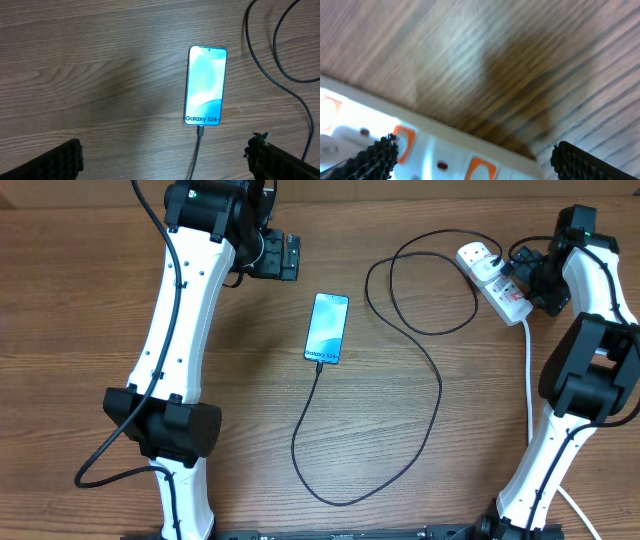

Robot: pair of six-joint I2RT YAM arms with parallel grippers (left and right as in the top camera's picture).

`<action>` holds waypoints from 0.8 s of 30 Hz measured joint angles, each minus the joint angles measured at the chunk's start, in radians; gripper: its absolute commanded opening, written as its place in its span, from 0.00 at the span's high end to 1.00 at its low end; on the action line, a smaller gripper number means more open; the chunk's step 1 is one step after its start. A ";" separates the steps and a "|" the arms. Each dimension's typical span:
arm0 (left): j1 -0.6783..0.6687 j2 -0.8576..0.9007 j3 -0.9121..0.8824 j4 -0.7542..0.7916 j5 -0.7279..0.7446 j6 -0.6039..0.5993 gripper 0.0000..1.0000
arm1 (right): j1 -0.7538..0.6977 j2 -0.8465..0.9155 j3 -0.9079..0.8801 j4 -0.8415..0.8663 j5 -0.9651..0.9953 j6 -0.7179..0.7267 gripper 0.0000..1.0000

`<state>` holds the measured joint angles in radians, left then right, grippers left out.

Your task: Plug charger to phone and switch on socket

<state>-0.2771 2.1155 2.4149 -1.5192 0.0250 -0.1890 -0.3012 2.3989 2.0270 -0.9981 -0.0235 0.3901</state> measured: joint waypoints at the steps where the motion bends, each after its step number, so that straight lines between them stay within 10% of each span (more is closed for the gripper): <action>1: 0.000 0.000 0.000 0.000 0.000 0.000 0.00 | 0.000 0.000 0.000 -0.006 -0.004 -0.003 0.00; 24: 0.000 0.000 0.000 0.000 0.000 0.000 0.00 | -0.037 0.002 0.121 -0.082 -0.022 -0.013 0.00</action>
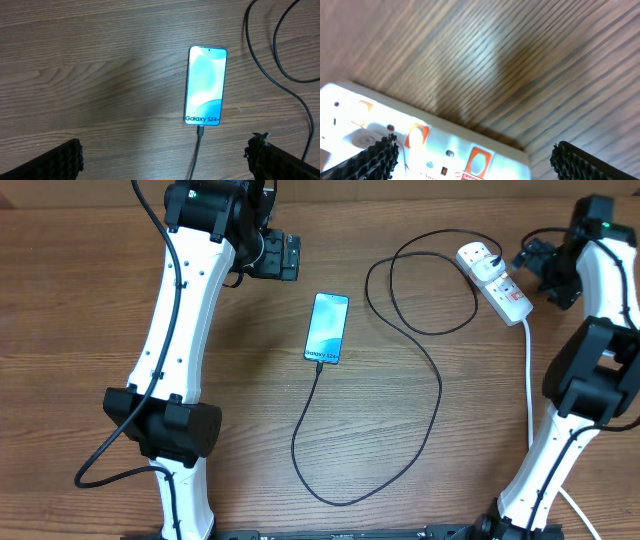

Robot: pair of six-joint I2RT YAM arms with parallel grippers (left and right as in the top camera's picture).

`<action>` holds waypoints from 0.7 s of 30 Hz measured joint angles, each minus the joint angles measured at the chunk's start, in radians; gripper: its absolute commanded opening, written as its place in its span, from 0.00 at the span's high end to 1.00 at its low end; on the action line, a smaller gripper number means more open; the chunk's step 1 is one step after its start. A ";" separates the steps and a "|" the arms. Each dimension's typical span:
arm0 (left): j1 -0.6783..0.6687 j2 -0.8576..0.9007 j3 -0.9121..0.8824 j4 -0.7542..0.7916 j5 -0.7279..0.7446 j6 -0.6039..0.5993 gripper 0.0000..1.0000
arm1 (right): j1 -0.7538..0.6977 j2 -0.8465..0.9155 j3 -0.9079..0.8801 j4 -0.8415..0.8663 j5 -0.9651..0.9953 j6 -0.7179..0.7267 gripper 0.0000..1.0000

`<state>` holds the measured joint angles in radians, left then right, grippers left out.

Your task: Plug charger to phone and switch on socket

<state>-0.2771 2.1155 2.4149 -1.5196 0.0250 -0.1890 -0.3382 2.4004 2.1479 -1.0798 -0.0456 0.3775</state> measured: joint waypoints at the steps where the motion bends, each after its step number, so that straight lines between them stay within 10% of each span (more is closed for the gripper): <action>1: 0.000 0.000 0.000 0.000 0.000 0.000 0.00 | -0.006 -0.002 0.008 -0.005 0.000 0.000 0.00; 21: 0.000 0.000 0.000 0.000 0.000 0.000 0.00 | -0.016 -0.047 0.007 -0.126 -0.001 0.045 0.00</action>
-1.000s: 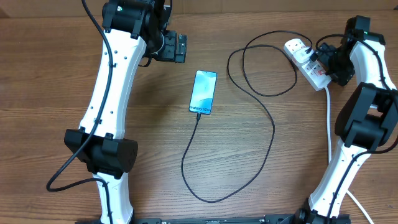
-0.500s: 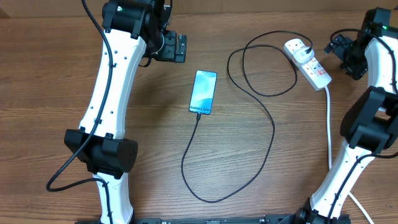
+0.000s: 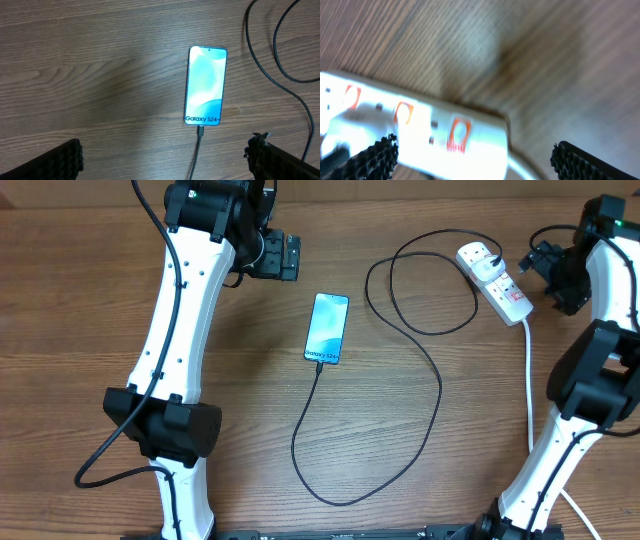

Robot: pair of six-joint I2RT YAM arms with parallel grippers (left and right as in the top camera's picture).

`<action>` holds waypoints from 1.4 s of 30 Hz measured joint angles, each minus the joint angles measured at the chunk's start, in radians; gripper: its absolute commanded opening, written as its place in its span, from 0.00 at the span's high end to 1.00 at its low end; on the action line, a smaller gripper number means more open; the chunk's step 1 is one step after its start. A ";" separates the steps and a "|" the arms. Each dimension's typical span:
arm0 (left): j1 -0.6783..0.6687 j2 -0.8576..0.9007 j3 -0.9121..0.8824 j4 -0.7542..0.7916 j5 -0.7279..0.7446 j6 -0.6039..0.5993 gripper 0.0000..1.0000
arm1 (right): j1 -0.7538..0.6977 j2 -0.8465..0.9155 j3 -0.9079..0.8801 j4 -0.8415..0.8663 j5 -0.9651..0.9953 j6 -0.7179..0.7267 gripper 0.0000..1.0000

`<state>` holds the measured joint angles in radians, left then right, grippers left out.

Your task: Plug charger to phone and switch on socket

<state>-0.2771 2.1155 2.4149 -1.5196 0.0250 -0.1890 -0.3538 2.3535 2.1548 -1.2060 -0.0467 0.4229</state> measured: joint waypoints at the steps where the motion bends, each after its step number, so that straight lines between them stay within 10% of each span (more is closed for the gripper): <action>1: 0.000 0.000 0.000 0.000 0.000 0.000 0.00 | 0.000 -0.014 -0.002 -0.012 0.000 0.003 0.00; 20: 0.000 0.000 0.000 0.000 0.000 0.000 0.00 | 0.161 -0.690 0.002 -0.479 0.076 0.045 0.00; 42: 0.000 0.000 0.000 0.000 0.000 0.000 0.00 | 0.394 -1.303 -0.427 -0.486 0.102 0.123 0.00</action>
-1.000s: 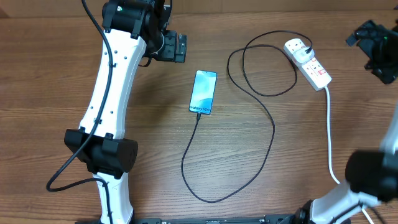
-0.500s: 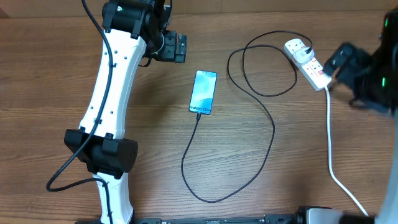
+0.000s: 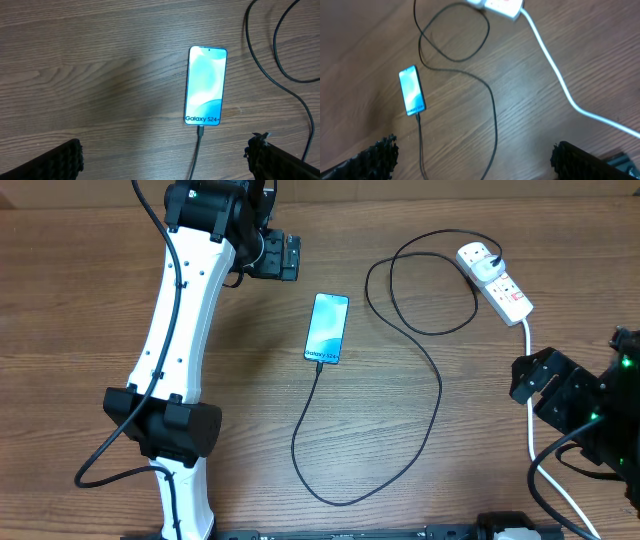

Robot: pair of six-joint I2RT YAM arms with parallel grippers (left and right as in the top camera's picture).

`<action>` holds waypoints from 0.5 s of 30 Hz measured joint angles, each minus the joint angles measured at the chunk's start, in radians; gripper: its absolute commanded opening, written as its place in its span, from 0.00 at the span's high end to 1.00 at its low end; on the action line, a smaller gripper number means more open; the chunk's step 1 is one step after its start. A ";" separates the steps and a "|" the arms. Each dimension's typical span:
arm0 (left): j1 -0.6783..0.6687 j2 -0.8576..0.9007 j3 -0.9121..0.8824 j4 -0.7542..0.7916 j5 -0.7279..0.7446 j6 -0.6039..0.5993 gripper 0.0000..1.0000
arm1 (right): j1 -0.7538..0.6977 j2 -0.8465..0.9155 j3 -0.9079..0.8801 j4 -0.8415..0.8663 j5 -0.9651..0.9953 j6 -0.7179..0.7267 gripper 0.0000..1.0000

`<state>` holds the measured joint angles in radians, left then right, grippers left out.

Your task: Plug charger to phone and switch on socket

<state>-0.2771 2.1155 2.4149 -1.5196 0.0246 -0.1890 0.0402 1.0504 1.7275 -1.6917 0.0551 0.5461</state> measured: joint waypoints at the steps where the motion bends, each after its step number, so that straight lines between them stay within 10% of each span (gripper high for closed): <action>1: 0.000 0.000 0.000 0.000 0.000 0.000 0.00 | 0.000 0.003 -0.001 -0.003 -0.003 0.000 0.00; 15: 0.000 0.000 0.000 0.000 0.000 0.000 0.00 | 0.000 0.010 -0.001 -0.003 -0.022 0.003 0.00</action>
<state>-0.2771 2.1155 2.4149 -1.5196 0.0246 -0.1890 0.0402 1.0603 1.7264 -1.6951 0.0334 0.5491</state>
